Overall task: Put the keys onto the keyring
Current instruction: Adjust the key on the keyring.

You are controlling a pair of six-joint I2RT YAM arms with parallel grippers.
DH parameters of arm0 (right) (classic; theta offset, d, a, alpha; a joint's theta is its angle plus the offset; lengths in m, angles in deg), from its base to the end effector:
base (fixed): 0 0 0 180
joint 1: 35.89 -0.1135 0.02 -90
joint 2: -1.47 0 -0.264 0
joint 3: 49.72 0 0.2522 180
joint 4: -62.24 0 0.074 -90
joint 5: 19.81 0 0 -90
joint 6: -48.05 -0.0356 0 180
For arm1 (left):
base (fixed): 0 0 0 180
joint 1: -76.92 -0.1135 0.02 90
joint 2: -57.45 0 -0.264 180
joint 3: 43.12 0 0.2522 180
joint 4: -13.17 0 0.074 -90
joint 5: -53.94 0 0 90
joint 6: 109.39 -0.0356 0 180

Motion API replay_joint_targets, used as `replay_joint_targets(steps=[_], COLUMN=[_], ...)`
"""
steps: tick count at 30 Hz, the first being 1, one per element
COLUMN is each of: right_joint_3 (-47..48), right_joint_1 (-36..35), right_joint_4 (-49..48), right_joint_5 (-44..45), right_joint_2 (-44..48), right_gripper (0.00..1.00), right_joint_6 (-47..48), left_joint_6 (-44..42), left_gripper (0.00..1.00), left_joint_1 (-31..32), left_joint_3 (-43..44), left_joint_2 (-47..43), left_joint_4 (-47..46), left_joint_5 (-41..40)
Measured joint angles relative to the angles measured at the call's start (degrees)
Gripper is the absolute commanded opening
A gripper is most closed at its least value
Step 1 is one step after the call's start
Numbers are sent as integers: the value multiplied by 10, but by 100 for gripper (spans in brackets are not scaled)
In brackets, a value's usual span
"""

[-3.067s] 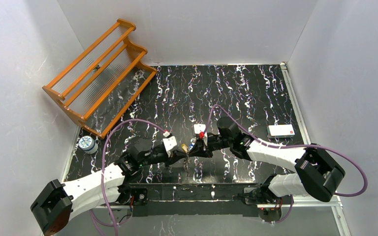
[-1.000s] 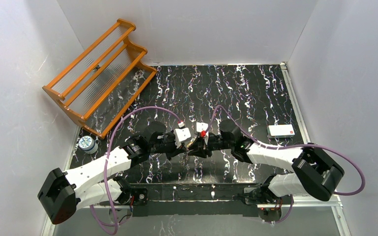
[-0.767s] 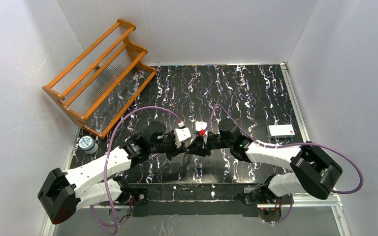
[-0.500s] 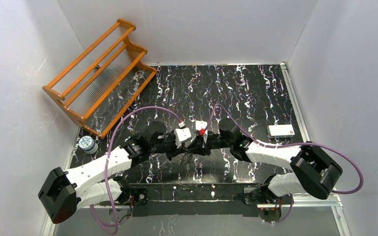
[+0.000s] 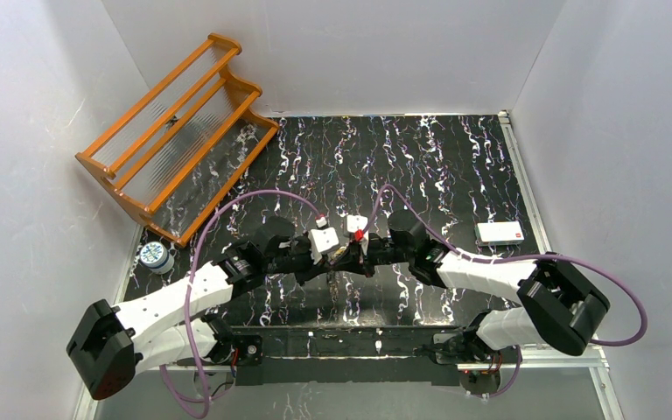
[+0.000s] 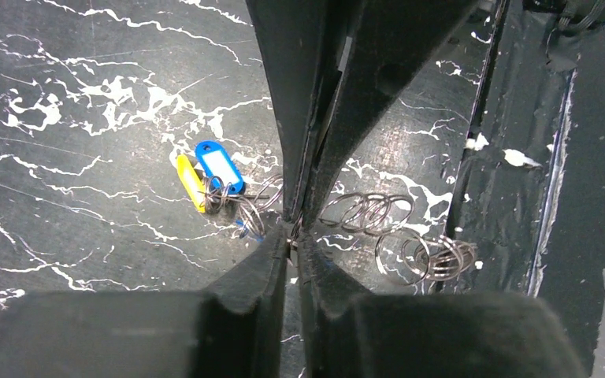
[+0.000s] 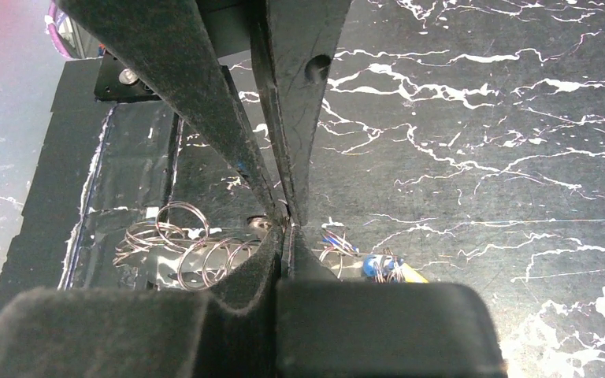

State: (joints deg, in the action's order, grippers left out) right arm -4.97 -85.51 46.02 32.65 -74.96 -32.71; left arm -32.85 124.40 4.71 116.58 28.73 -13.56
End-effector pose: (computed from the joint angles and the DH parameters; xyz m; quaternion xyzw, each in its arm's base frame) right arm 0.1592 0.2206 0.2104 -0.5399 0.5605 0.4382 0.4498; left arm 0.1435 -0.1767 0.2424 0.5118 0.6684 -0.3092 0.4424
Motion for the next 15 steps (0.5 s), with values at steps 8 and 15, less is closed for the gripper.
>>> replay_joint_targets(steps=[8,15], right_joint_3=[-12,-65], right_joint_1=[0,0], right_joint_4=[-19,-86], right_joint_5=[-1,-16], right_joint_2=[28,45], right_gripper=[1,1], right_joint_6=[-3,-9], left_joint_6=[23,53], left_gripper=[29,27], left_joint_1=[2,3], left_joint_3=[-53,-145], left_joint_2=[-86,-214], left_joint_4=[-38,-127], left_joint_5=[-15,-29])
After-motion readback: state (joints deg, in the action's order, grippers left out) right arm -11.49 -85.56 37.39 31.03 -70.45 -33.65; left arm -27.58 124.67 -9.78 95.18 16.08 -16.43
